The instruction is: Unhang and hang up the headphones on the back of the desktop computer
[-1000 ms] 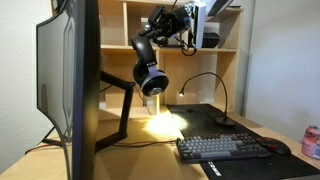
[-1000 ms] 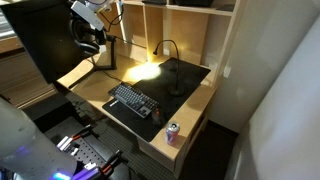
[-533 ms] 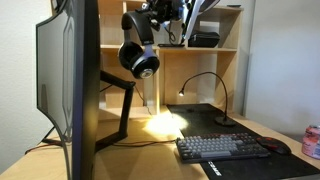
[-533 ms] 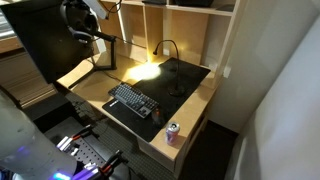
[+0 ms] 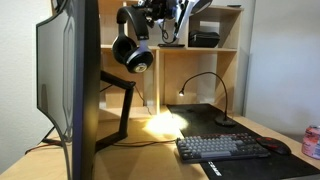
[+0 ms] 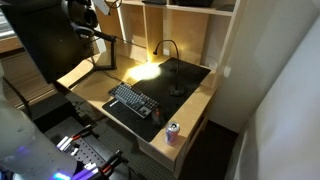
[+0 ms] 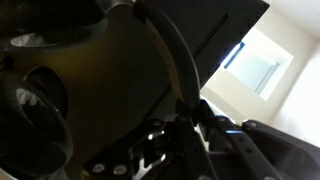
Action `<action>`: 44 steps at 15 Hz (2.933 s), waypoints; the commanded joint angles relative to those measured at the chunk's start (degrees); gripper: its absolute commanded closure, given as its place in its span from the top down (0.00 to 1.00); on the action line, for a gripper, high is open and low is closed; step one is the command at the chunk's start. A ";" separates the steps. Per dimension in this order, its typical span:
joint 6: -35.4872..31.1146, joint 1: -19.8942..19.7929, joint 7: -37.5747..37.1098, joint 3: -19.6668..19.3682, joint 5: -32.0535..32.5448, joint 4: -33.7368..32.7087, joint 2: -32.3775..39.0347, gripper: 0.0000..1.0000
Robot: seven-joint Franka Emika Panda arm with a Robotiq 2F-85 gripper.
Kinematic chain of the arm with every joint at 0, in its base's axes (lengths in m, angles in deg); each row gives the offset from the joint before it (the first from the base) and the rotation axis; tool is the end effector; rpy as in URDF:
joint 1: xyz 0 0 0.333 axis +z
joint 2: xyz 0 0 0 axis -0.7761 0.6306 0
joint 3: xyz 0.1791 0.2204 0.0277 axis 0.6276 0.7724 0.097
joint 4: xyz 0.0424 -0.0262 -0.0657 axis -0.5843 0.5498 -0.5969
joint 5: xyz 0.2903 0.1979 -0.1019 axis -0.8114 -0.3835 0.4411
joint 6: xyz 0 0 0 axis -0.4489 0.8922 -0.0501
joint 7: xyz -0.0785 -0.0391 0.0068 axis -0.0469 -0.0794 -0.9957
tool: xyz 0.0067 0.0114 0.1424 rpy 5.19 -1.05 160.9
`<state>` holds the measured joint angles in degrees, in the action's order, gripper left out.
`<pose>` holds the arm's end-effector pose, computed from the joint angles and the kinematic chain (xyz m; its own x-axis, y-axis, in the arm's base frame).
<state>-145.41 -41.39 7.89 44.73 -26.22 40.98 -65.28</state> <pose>0.5126 0.2978 0.5236 0.5321 0.6195 0.5771 0.6506 0.1370 -0.7469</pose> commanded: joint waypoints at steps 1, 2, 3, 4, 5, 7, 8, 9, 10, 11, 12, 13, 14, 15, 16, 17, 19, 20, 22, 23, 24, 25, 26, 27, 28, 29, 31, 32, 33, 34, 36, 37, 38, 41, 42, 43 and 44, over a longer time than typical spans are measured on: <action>-1.83 -0.74 -0.22 1.00 -2.59 -5.29 4.38 0.04; -1.91 -0.95 -0.53 1.26 -3.81 -7.28 6.05 0.04; -2.47 -0.88 -0.46 1.34 -4.51 -9.11 7.55 0.04; -1.54 -1.05 -0.92 1.64 -5.65 -11.26 9.38 0.04; -0.93 -1.06 -1.37 1.90 -6.58 -13.52 11.35 0.04; -0.68 -0.84 -2.16 2.48 -8.32 -17.60 15.13 0.04; -0.88 -0.63 -2.58 2.67 -8.65 -19.58 16.97 0.04; -0.67 -0.61 -3.29 3.04 -9.18 -21.26 18.54 0.04; -0.29 -0.60 -4.32 3.52 -9.68 -23.06 20.28 0.04; -0.17 -0.45 -5.03 3.95 -9.93 -24.72 21.90 0.04; -0.20 -0.25 -5.70 4.30 -9.97 -26.41 23.48 0.04; -0.22 -0.17 -6.43 4.71 -10.04 -27.99 24.87 0.04; -0.21 -0.11 -7.02 5.20 -10.10 -29.69 26.34 0.04; -0.23 0.02 -7.58 5.70 -10.11 -31.21 27.67 0.04; -0.24 0.23 -8.04 6.12 -9.93 -32.81 28.98 0.04; -0.66 0.64 -8.46 6.32 -9.42 -34.39 30.20 0.04; -1.24 1.18 -9.65 6.64 -8.91 -37.38 32.44 0.04; -1.31 1.45 -10.28 6.80 -8.78 -38.74 33.53 0.04; -1.34 2.04 -11.68 7.03 -8.25 -41.28 35.44 0.04; -1.38 2.36 -12.37 7.26 -8.16 -42.44 36.43 0.04; -1.33 2.63 -12.97 7.37 -7.91 -43.60 37.35 0.04; -1.28 2.89 -13.78 7.51 -7.68 -44.77 38.24 0.04; -1.23 3.16 -14.64 7.65 -7.44 -45.90 39.02 0.04; -1.16 3.40 -15.42 7.78 -7.19 -47.00 39.86 0.04; -1.18 3.71 -16.25 7.78 -6.78 -48.08 40.55 0.04; -1.24 3.91 -17.34 7.82 -6.40 -49.08 41.27 0.04; -2.47 5.28 -19.76 7.89 -5.61 -50.84 43.34 0.04; -2.20 5.54 -20.62 8.08 -5.21 -51.61 44.25 0.04; -2.04 5.88 -20.34 6.91 -6.25 -49.66 43.58 0.04; -2.07 6.15 -20.74 7.06 -6.40 -49.76 44.30 0.04; -1.74 6.56 -21.14 6.96 -6.32 -49.28 45.18 0.04; -1.76 6.53 -21.64 6.89 -6.38 -48.91 45.37 0.04; -1.93 6.51 -22.13 6.67 -6.27 -48.75 45.53 0.04; -2.56 5.81 -24.13 6.19 -6.32 -48.21 45.64 0.04; -2.84 5.63 -24.83 5.81 -6.20 -48.07 45.51 0.04; -3.46 5.54 -25.59 5.20 -5.90 -47.92 45.26 0.04; -4.54 5.59 -26.52 4.41 -5.47 -47.78 44.96 0.04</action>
<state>-147.91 -35.54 -15.54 50.52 -32.53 -6.58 -19.36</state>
